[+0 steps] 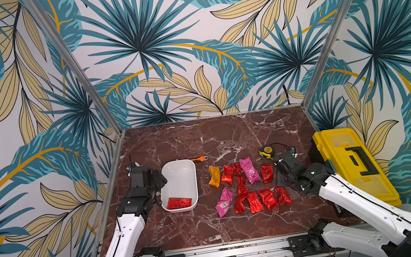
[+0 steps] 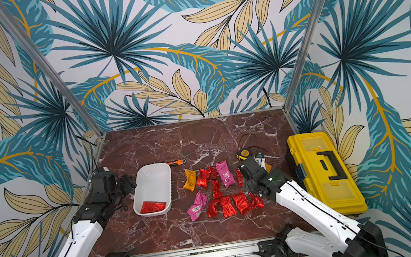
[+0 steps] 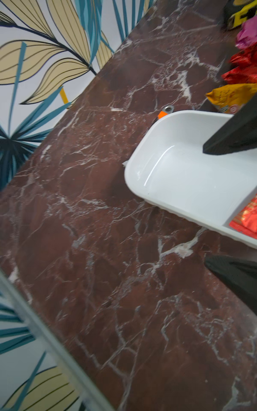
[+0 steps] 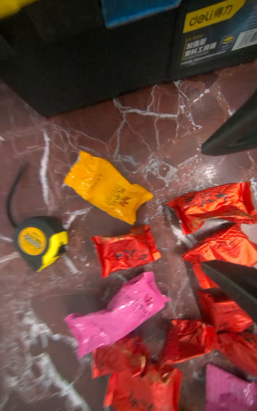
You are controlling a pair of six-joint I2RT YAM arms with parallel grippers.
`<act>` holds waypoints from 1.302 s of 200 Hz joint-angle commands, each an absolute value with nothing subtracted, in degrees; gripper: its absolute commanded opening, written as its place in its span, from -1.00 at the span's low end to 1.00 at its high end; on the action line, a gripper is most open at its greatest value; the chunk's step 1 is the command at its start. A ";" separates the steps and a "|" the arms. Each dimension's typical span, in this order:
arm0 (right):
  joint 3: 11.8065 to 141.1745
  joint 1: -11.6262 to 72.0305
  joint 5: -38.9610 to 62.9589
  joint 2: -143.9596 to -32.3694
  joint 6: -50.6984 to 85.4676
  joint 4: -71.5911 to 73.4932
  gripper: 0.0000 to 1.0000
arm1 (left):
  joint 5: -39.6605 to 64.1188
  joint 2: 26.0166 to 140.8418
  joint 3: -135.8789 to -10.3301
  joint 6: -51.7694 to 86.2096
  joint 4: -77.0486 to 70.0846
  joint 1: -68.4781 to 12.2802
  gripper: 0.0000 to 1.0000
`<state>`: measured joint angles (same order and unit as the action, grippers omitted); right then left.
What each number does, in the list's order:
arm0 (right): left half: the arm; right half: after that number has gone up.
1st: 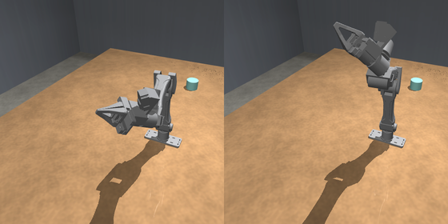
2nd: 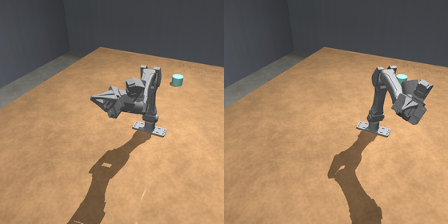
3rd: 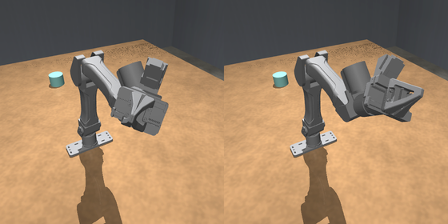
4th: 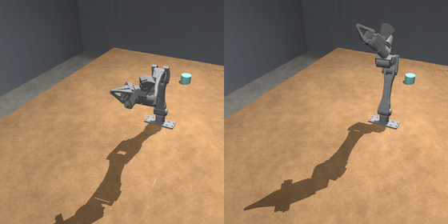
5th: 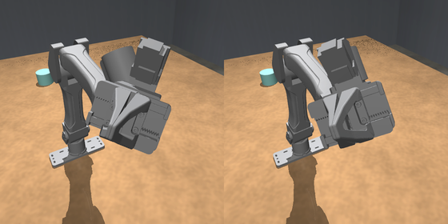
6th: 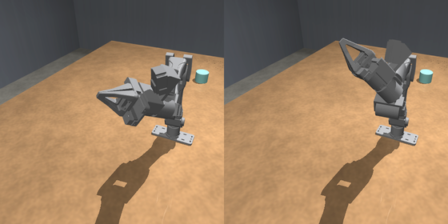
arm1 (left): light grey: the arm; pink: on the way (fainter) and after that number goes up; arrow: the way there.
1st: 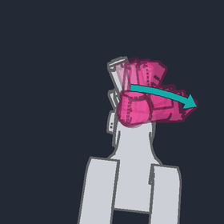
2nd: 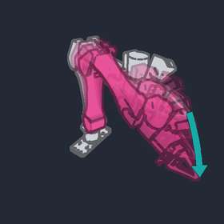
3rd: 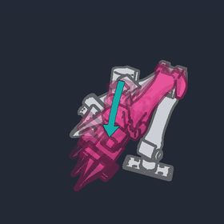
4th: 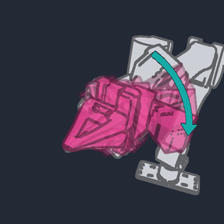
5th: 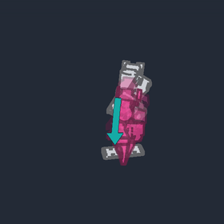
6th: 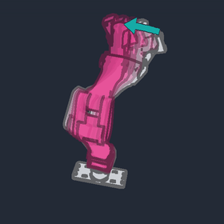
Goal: Take the tea bags out of the storage box
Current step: Place the tea bag at the center of the board, then reset both arms
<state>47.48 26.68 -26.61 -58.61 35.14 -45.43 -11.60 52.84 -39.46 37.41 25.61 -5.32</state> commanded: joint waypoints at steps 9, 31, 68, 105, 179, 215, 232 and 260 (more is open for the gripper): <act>45.68 18.37 -30.17 -59.40 26.50 -31.92 0.68 | -23.53 54.59 -37.33 32.87 12.76 -5.40 0.90; 42.12 12.05 -28.94 -61.12 22.64 -21.58 0.72 | -24.44 56.83 -37.20 28.44 8.30 -4.37 1.00; 34.72 7.62 -29.80 -64.50 15.78 -3.99 0.73 | -14.25 61.63 -37.20 25.04 5.90 -0.49 1.00; 27.96 5.92 -25.62 -70.20 7.36 16.23 0.81 | -13.07 62.92 -28.64 16.78 -9.41 0.57 1.00; 28.37 3.64 -17.86 -80.19 2.63 34.09 0.85 | -11.29 71.28 -21.88 10.47 -33.01 0.90 1.00; 23.75 3.34 -13.18 -85.63 1.42 48.12 0.85 | -8.98 76.44 -20.40 7.66 -41.83 1.14 1.00; 22.33 3.34 -11.94 -87.10 0.59 52.16 0.86 | -7.92 77.68 -20.62 4.87 -44.05 1.13 1.00; 22.94 2.79 -11.84 -86.57 1.79 50.01 0.87 | -7.41 82.41 -18.58 2.28 -54.66 1.21 1.00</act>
<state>23.44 3.36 -13.52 -86.80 2.13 44.73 -8.95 79.00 -21.28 6.15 -42.54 0.56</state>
